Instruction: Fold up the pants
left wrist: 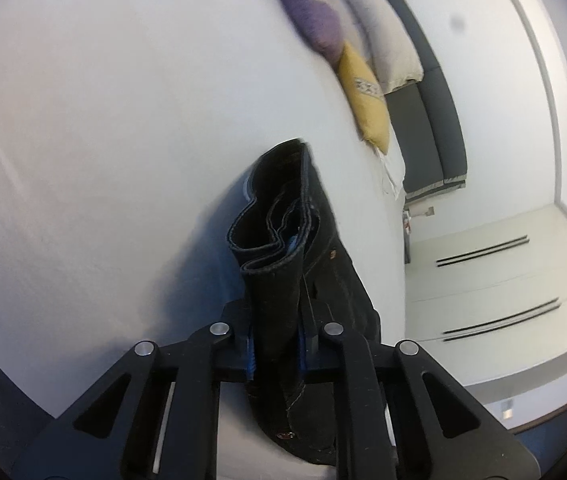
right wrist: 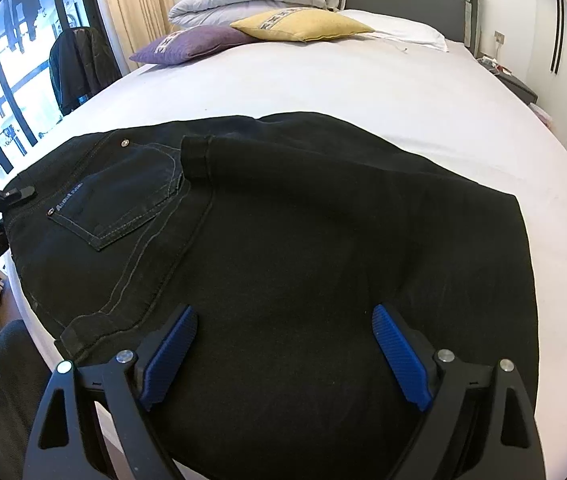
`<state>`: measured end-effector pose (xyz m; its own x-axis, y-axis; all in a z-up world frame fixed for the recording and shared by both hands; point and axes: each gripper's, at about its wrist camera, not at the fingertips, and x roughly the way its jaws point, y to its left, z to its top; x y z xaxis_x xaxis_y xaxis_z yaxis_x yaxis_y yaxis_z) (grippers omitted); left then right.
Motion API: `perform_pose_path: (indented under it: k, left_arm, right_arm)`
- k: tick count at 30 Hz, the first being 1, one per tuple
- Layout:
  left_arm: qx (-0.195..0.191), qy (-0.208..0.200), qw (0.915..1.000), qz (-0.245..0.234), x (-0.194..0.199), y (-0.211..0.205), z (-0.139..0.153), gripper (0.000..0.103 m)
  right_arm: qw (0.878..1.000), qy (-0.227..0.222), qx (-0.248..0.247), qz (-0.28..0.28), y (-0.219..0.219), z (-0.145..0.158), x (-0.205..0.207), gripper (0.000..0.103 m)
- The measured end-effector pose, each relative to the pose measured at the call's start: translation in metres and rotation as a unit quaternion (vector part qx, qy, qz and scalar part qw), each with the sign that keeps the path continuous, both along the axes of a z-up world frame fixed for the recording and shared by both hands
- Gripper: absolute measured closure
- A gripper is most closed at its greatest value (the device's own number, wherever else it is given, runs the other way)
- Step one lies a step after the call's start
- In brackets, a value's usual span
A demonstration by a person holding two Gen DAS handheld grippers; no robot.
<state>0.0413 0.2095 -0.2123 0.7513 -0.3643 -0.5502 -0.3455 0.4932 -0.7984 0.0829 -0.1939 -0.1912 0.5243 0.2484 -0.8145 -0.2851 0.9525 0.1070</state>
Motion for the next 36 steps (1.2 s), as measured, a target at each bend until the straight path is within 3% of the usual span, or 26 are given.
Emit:
perform_pose_path:
  k: [5, 8, 11, 13, 14, 16, 18, 19, 23, 26, 30, 33, 35, 36]
  left_arm:
    - [0.083, -0.022, 0.9961, -0.022, 0.008, -0.026, 0.044, 0.092]
    - [0.162, -0.05, 0.9841, -0.052, 0.019, -0.062, 0.085, 0.092]
    - [0.257, -0.091, 0.9549, -0.117, 0.032, -0.129, 0.122, 0.092]
    - [0.307, -0.115, 0.9292, -0.172, 0.038, -0.184, 0.129, 0.092]
    - [0.319, -0.124, 0.9162, -0.209, 0.038, -0.216, 0.125, 0.092]
    - [0.33, -0.125, 0.8983, -0.262, 0.037, -0.265, 0.109, 0.091]
    - [0.344, -0.12, 0.8798, -0.306, 0.035, -0.304, 0.09, 0.091]
    - [0.345, -0.116, 0.8751, -0.319, 0.034, -0.316, 0.082, 0.091]
    - [0.355, -0.098, 0.864, -0.343, 0.039, -0.341, 0.061, 0.091]
    - [0.38, -0.102, 0.8534, -0.342, 0.048, -0.349, 0.06, 0.091]
    - [0.408, -0.108, 0.8394, -0.343, 0.027, -0.348, 0.062, 0.091]
    - [0.428, -0.108, 0.8269, -0.349, 0.007, -0.353, 0.057, 0.091]
    - [0.443, -0.11, 0.818, -0.35, 0.007, -0.359, 0.057, 0.091]
    - [0.453, -0.111, 0.8128, -0.349, 0.005, -0.362, 0.058, 0.091]
  right_arm:
    - [0.998, 0.018, 0.055, -0.016, -0.015, 0.009, 0.005, 0.018]
    - [0.994, 0.022, 0.105, -0.035, -0.032, 0.025, 0.009, 0.018]
    - [0.982, 0.031, 0.185, -0.04, -0.052, 0.043, 0.019, 0.018]
    - [0.966, 0.061, 0.247, -0.044, -0.066, 0.048, 0.033, 0.018]
    - [0.958, 0.075, 0.273, -0.045, -0.072, 0.048, 0.039, 0.018]
    - [0.932, 0.114, 0.34, -0.047, -0.087, 0.047, 0.056, 0.018]
    - [0.917, 0.145, 0.369, -0.053, -0.096, 0.046, 0.068, 0.018]
    - [0.912, 0.157, 0.376, -0.05, -0.099, 0.046, 0.075, 0.018]
    - [0.912, 0.17, 0.373, -0.011, -0.093, 0.056, 0.086, 0.017]
    - [0.907, 0.197, 0.372, -0.004, -0.084, 0.049, 0.095, 0.017]
    - [0.899, 0.225, 0.376, -0.001, -0.071, 0.037, 0.107, 0.017]
    - [0.91, 0.226, 0.348, 0.009, -0.056, 0.038, 0.113, 0.02]
    - [0.922, 0.221, 0.318, 0.023, -0.047, 0.042, 0.117, 0.036]
    - [0.929, 0.216, 0.3, 0.032, -0.044, 0.044, 0.118, 0.054]
